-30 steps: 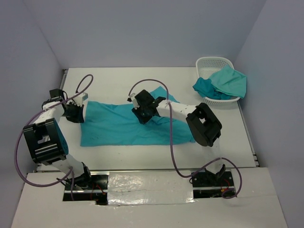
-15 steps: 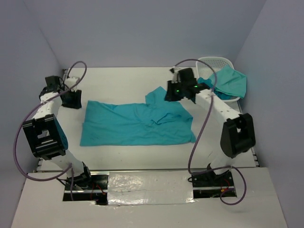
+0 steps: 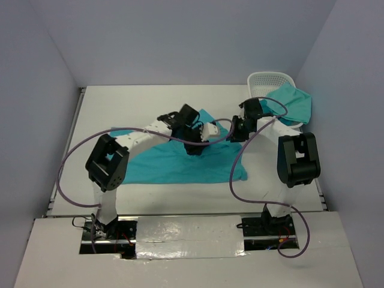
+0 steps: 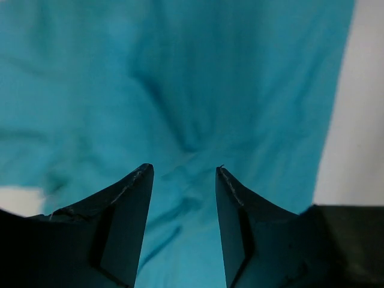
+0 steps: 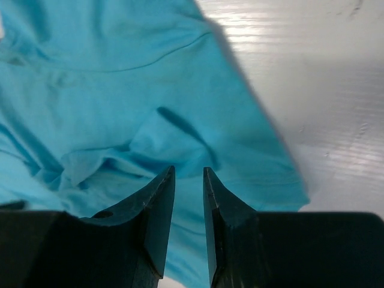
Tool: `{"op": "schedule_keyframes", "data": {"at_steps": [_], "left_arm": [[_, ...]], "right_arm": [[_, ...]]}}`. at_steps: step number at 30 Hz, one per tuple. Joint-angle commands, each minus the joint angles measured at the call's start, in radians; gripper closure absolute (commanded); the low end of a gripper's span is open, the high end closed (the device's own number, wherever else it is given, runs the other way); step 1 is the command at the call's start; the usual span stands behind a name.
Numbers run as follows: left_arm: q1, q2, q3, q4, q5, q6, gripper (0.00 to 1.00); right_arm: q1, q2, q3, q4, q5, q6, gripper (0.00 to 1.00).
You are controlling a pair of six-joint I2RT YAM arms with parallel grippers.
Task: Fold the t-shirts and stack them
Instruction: Fold the flattened tshirt in 1/3 of the way
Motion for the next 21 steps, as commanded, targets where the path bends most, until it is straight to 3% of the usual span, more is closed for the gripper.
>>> {"op": "schedule_keyframes", "data": {"at_steps": [1, 4, 8, 12, 17, 21], "left_arm": [[-0.049, 0.053, -0.026, 0.039, 0.054, 0.005, 0.41], [-0.089, 0.091, -0.020, 0.061, 0.036, 0.003, 0.42], [-0.097, 0.120, -0.033, 0.107, -0.108, 0.002, 0.42], [-0.097, 0.134, -0.061, 0.128, -0.220, 0.043, 0.43], [-0.096, 0.139, -0.061, 0.086, -0.093, 0.025, 0.55], [-0.097, 0.140, -0.055, 0.047, 0.002, 0.037, 0.49]], "right_arm": [[-0.017, 0.037, 0.030, 0.052, -0.009, -0.005, 0.66], [-0.016, 0.049, 0.025, 0.061, -0.049, -0.002, 0.64], [-0.008, 0.058, 0.011, 0.072, -0.049, -0.005, 0.56], [0.001, 0.090, 0.027, 0.068, -0.035, -0.014, 0.55], [0.004, 0.104, 0.019, 0.062, -0.020, -0.017, 0.55], [0.008, 0.093, 0.013, 0.079, -0.038, -0.006, 0.55]]}}
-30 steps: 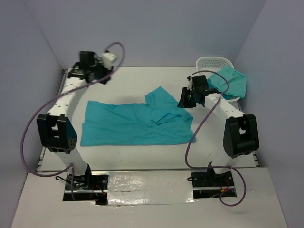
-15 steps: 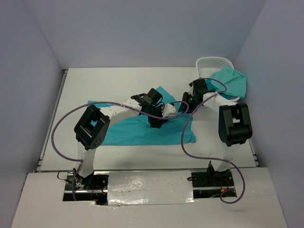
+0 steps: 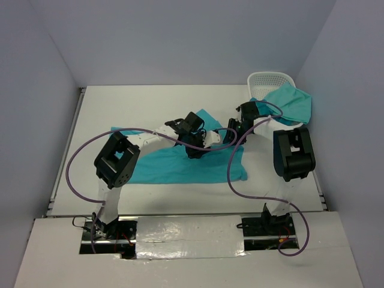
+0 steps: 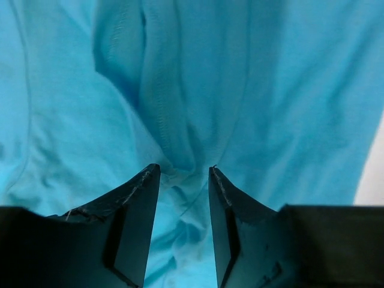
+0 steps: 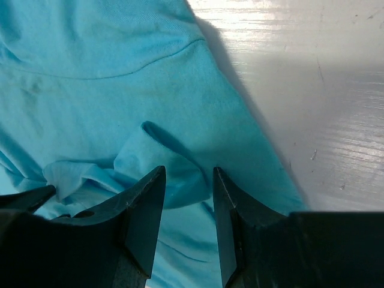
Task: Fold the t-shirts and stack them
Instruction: Fold the flattened tshirt in 1/3 of the way
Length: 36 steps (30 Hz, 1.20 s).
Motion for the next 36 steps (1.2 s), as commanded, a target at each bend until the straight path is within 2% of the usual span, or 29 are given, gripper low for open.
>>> {"op": "schedule_keyframes", "data": {"at_steps": [1, 5, 6, 10, 11, 12, 13, 17, 18, 19, 21, 22, 23, 27, 31, 34, 35, 36], "left_arm": [[-0.001, 0.015, 0.005, -0.026, 0.108, 0.020, 0.49], [-0.004, 0.031, -0.001, 0.027, 0.060, -0.008, 0.53], [-0.004, 0.035, -0.001, 0.040, 0.012, -0.017, 0.63], [-0.004, 0.049, -0.001, 0.058, -0.016, -0.021, 0.77], [-0.004, 0.051, -0.004, 0.058, -0.011, -0.024, 0.83], [-0.004, 0.051, -0.004, 0.061, -0.013, -0.028, 0.94], [-0.004, 0.054, -0.006, 0.066, -0.016, -0.034, 0.98], [-0.003, 0.052, 0.000, 0.061, -0.004, -0.046, 1.00], [-0.003, 0.051, 0.002, 0.060, -0.004, -0.051, 1.00], [-0.003, 0.051, 0.005, 0.063, -0.007, -0.060, 1.00], [0.011, 0.049, 0.011, 0.081, -0.045, -0.112, 1.00], [0.025, 0.049, 0.023, 0.095, -0.045, -0.135, 1.00], [0.040, 0.052, 0.035, 0.098, -0.033, -0.161, 1.00], [0.123, 0.097, 0.114, 0.060, -0.008, -0.242, 1.00], [0.135, 0.132, 0.163, -0.020, 0.067, -0.238, 1.00], [0.140, 0.143, 0.149, -0.022, 0.092, -0.256, 1.00], [0.149, 0.150, 0.148, -0.019, 0.088, -0.271, 1.00], [0.154, 0.155, 0.157, -0.020, 0.069, -0.284, 1.00]], "right_arm": [[0.011, -0.007, 0.023, 0.026, -0.012, -0.002, 0.55], [0.024, -0.004, 0.027, 0.014, -0.015, -0.002, 0.57], [0.027, -0.005, 0.024, 0.010, -0.017, 0.001, 0.58], [0.024, -0.027, 0.001, 0.007, -0.023, 0.008, 0.57], [0.025, -0.037, -0.001, 0.007, -0.027, 0.009, 0.57], [0.028, -0.041, -0.003, 0.009, -0.032, 0.012, 0.58], [0.028, -0.042, -0.003, 0.009, -0.035, 0.018, 0.58], [0.028, -0.036, 0.010, -0.016, -0.020, 0.014, 0.59], [0.028, -0.034, 0.010, -0.016, -0.021, 0.012, 0.63], [0.028, -0.027, 0.014, -0.017, -0.024, 0.011, 0.72], [0.027, -0.016, 0.033, -0.019, -0.041, 0.011, 0.84], [0.024, -0.004, 0.042, -0.020, -0.049, 0.017, 0.99], [0.025, -0.001, 0.053, -0.023, -0.055, 0.020, 1.00], [0.010, 0.021, 0.140, -0.040, -0.060, 0.061, 1.00], [-0.002, 0.062, 0.206, -0.069, -0.054, 0.095, 1.00], [-0.007, 0.102, 0.246, -0.092, -0.044, 0.107, 1.00], [-0.009, 0.110, 0.258, -0.092, -0.044, 0.119, 0.95], [-0.009, 0.122, 0.263, -0.089, -0.046, 0.126, 0.75]]}}
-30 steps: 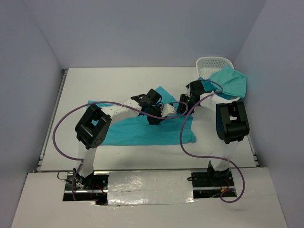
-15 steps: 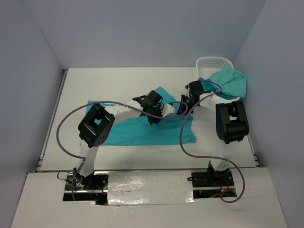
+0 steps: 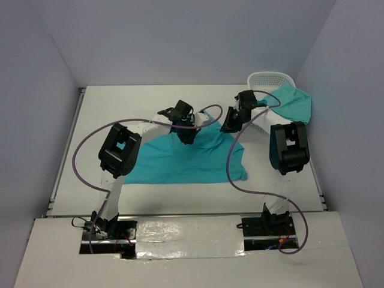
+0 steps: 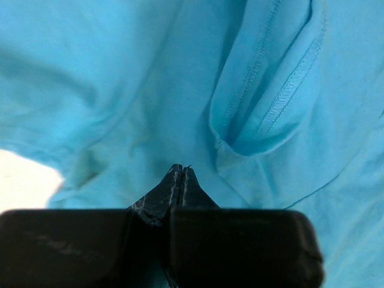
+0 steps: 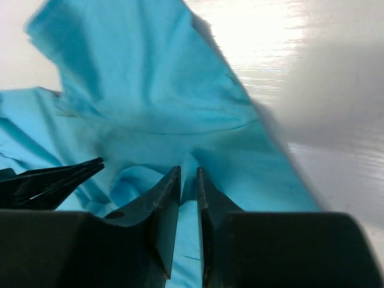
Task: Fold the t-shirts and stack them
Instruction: Fold the flattened tshirt in 1/3 of the way
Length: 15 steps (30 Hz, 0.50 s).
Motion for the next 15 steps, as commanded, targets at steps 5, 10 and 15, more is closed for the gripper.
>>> {"op": "schedule_keyframes", "data": {"at_steps": [5, 10, 15], "left_arm": [[0.054, 0.033, 0.069, -0.031, 0.012, -0.088, 0.95], [0.022, -0.056, 0.058, -0.017, 0.114, 0.091, 0.71], [-0.053, -0.035, 0.090, -0.166, 0.187, 0.407, 0.64]], "right_arm": [[-0.013, 0.042, 0.097, -0.007, 0.004, 0.048, 0.62], [-0.004, 0.039, 0.180, -0.071, 0.023, -0.001, 0.49], [-0.010, -0.010, 0.166, -0.116, 0.070, -0.043, 0.51]]}}
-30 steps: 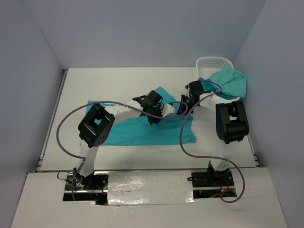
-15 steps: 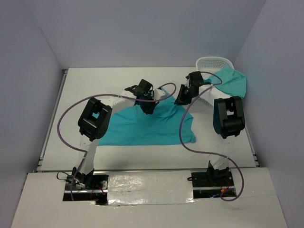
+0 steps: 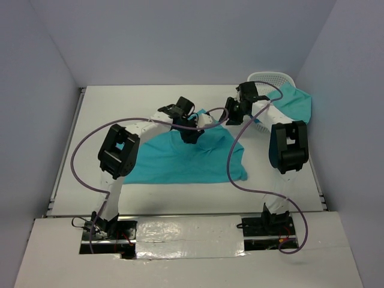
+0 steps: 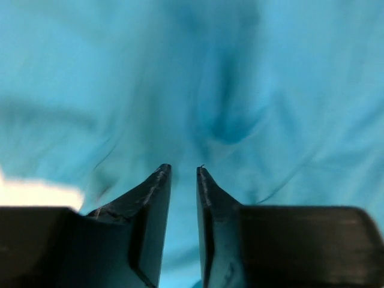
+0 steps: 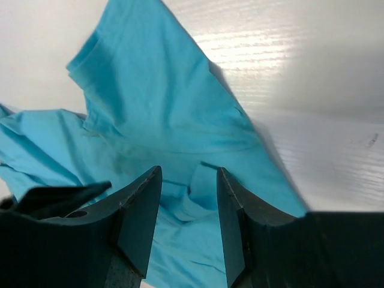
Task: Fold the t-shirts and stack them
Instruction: Fold the flattened tshirt in 1/3 of the way
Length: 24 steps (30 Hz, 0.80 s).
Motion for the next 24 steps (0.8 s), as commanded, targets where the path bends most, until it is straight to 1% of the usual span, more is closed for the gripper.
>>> {"op": "schedule_keyframes", "data": {"at_steps": [1, 3, 5, 7, 11, 13, 18, 21, 22, 23, 24], "left_arm": [[-0.070, -0.029, 0.033, -0.104, 0.113, 0.240, 0.62], [-0.080, -0.017, 0.042, -0.127, 0.174, 0.289, 0.60], [-0.087, -0.004, 0.047, -0.116, 0.191, 0.300, 0.58], [-0.095, 0.006, 0.049, -0.093, 0.151, 0.295, 0.58], [-0.103, 0.037, 0.062, -0.056, 0.104, 0.277, 0.59], [-0.104, 0.045, 0.069, -0.050, 0.064, 0.274, 0.62], [-0.106, 0.053, 0.041, -0.055, 0.022, 0.303, 0.67], [-0.106, 0.056, 0.029, -0.063, 0.018, 0.305, 0.74], [-0.106, 0.057, 0.027, -0.043, -0.004, 0.280, 0.81], [-0.106, 0.057, 0.024, -0.029, -0.022, 0.263, 0.86], [-0.104, 0.057, 0.027, -0.018, -0.036, 0.248, 0.96]], "right_arm": [[-0.001, -0.054, 0.011, -0.069, 0.041, -0.053, 0.51], [-0.002, -0.063, -0.017, -0.080, 0.045, -0.073, 0.52], [-0.009, -0.080, -0.072, -0.062, 0.035, -0.072, 0.52], [-0.010, -0.114, -0.113, -0.028, 0.015, -0.062, 0.52], [-0.013, -0.154, -0.190, -0.015, -0.001, -0.056, 0.52], [-0.013, -0.178, -0.219, -0.005, -0.004, -0.053, 0.52], [-0.027, -0.250, -0.314, 0.014, 0.016, -0.035, 0.52], [-0.041, -0.284, -0.368, 0.021, 0.028, -0.027, 0.53], [-0.045, -0.287, -0.392, 0.029, 0.024, -0.027, 0.53], [-0.047, -0.290, -0.406, 0.029, 0.019, -0.027, 0.54], [-0.047, -0.293, -0.418, 0.035, 0.007, -0.029, 0.54]]}}
